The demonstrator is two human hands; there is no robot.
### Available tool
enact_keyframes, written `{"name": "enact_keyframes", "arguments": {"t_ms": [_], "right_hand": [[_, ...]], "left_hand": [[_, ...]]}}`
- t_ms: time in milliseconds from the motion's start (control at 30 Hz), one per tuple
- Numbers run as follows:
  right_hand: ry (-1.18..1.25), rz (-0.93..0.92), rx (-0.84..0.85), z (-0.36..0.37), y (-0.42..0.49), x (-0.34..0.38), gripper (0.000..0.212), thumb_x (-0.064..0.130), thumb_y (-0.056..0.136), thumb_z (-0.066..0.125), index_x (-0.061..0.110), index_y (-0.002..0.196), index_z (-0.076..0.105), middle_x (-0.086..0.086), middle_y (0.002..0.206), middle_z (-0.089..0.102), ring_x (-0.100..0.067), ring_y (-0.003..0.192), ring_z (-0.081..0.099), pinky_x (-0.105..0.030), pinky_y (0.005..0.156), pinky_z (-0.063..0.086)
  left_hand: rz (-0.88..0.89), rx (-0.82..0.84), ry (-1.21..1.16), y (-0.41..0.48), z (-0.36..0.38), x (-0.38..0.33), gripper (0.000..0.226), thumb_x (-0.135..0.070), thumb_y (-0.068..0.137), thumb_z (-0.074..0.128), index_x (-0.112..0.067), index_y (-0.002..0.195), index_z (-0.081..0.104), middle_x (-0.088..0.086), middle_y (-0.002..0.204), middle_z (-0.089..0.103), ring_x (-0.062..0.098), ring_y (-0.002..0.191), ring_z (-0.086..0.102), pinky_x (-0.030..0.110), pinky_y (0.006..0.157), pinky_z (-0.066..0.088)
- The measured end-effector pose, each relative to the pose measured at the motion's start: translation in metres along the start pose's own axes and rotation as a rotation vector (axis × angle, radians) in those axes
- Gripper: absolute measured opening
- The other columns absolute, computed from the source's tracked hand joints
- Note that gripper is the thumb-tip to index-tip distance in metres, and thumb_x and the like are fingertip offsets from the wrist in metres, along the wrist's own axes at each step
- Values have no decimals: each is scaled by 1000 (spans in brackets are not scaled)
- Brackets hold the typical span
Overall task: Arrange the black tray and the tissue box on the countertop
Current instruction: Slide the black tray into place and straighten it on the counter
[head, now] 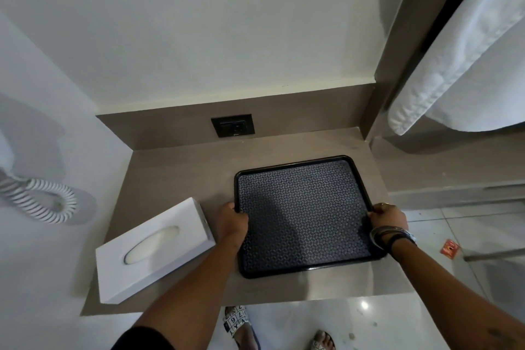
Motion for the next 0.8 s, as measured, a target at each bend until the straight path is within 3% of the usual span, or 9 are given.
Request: {"name": "enact_keyframes", "arguments": {"t_ms": [67, 133, 200, 267, 333, 400, 500, 800], "right_hand": [[-9, -12, -5, 1, -4, -1, 20, 14, 88, 65, 2, 103, 71, -25, 102, 71, -40, 94, 64, -40, 88, 49], [-54, -62, -38, 1, -12, 1, 25, 19, 89, 63, 0, 104, 68, -26, 107, 68, -41, 97, 61, -43, 89, 49], [-210, -167, -109, -2, -24, 3, 36, 28, 90, 61, 1, 113, 62, -27, 119, 59, -43, 108, 53, -48, 93, 47], [-343, -311, -168, 0, -43, 3, 52, 38, 90, 59, 3, 129, 53, -25, 136, 49, -42, 121, 45, -54, 99, 43], [-405, -510, -175, 10, -72, 1, 62, 48, 92, 52, 9, 139, 45, -21, 151, 36, -40, 132, 37, -56, 106, 35], [-466, -690, -130, 29, -106, -8, 69, 59, 92, 34, 15, 145, 37, -15, 157, 27, -34, 139, 31, -56, 109, 29], [-577, -851, -42, 55, -144, -35, 75, 65, 93, 21, 16, 149, 29, -12, 158, 22, -31, 143, 27, -52, 113, 17], [-705, -848, 135, 77, -158, -59, 78, 67, 91, 24, 15, 149, 31, -14, 159, 20, -35, 146, 16, -55, 113, 14]], "left_hand": [[84, -4, 137, -4, -2, -7, 13, -10, 88, 62, -3, 96, 69, 12, 95, 72, 33, 88, 68, 35, 74, 52], [173, -21, 334, -15, -1, -12, 26, -25, 91, 62, -4, 106, 64, 16, 107, 67, 34, 101, 64, 41, 88, 53], [307, -5, 431, -35, 7, -11, 42, -33, 94, 57, -4, 125, 58, 20, 130, 57, 36, 122, 55, 47, 105, 46], [556, 4, 520, -66, 19, -1, 58, -36, 98, 53, -2, 143, 46, 23, 152, 40, 39, 142, 39, 52, 120, 32], [797, 25, 597, -96, 30, 21, 63, -41, 99, 47, -3, 149, 39, 20, 160, 30, 35, 150, 29, 51, 122, 24], [930, 69, 657, -119, 39, 49, 69, -50, 100, 39, -7, 153, 32, 16, 165, 20, 30, 153, 20, 49, 125, 17], [988, 181, 718, -144, 54, 80, 80, -61, 99, 33, -8, 157, 18, 12, 168, 4, 26, 156, 5, 43, 124, 6], [857, 266, 806, -160, 72, 95, 87, -66, 98, 31, -5, 157, 13, 15, 168, 3, 28, 156, 3, 45, 122, 9]]}}
Point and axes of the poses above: each hand's wrist, its own y-axis towards the middle knuckle, its own z-axis out of the palm, x = y × z, the point moved 4 cm from there along y, towards the middle knuckle
